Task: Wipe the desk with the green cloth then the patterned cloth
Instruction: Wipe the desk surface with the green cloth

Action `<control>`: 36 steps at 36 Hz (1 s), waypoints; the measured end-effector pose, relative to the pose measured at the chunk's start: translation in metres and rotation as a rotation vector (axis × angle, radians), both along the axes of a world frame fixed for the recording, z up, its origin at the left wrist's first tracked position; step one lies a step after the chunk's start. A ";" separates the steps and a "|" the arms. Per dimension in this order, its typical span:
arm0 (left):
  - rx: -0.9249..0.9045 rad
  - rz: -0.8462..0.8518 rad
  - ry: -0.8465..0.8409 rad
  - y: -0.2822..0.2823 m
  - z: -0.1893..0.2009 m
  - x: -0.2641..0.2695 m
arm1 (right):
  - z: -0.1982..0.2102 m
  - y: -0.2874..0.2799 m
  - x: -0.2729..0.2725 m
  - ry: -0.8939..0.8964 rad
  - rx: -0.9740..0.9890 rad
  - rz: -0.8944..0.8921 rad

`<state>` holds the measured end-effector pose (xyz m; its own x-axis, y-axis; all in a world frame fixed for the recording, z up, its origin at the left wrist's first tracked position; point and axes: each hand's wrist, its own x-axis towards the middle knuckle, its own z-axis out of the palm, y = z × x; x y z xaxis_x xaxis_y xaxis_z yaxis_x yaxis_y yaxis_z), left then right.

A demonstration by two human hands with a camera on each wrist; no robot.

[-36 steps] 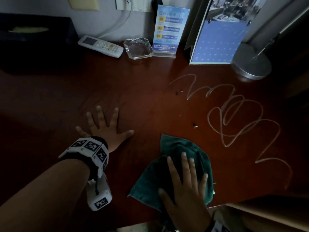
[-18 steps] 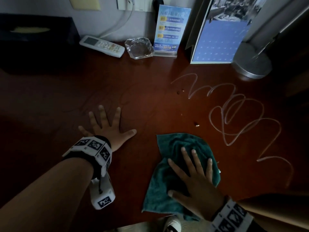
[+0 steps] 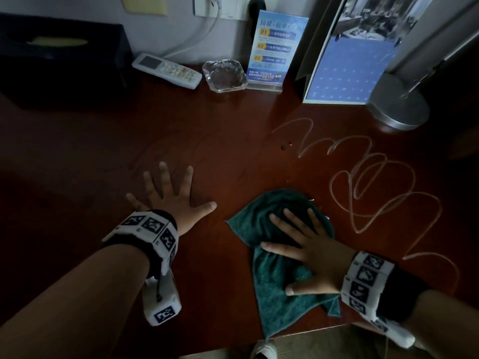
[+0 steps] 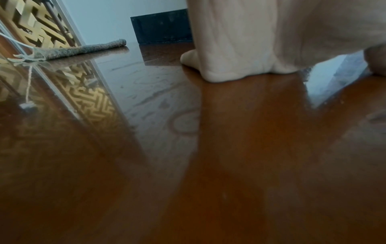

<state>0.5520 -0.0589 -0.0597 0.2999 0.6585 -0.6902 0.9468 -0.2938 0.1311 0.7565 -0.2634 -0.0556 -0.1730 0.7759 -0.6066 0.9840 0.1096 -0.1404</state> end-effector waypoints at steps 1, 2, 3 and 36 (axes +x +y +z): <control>0.002 0.000 -0.001 0.000 0.000 0.000 | 0.000 0.004 0.004 -0.006 -0.004 0.024; 0.005 -0.001 0.000 -0.001 0.000 0.000 | 0.001 0.008 0.007 -0.005 0.001 0.047; 0.008 -0.001 0.000 -0.001 0.000 0.001 | 0.001 0.012 0.011 -0.003 0.009 0.071; 0.010 -0.009 0.008 0.001 -0.002 0.002 | -0.014 0.051 0.018 -0.023 0.062 -0.211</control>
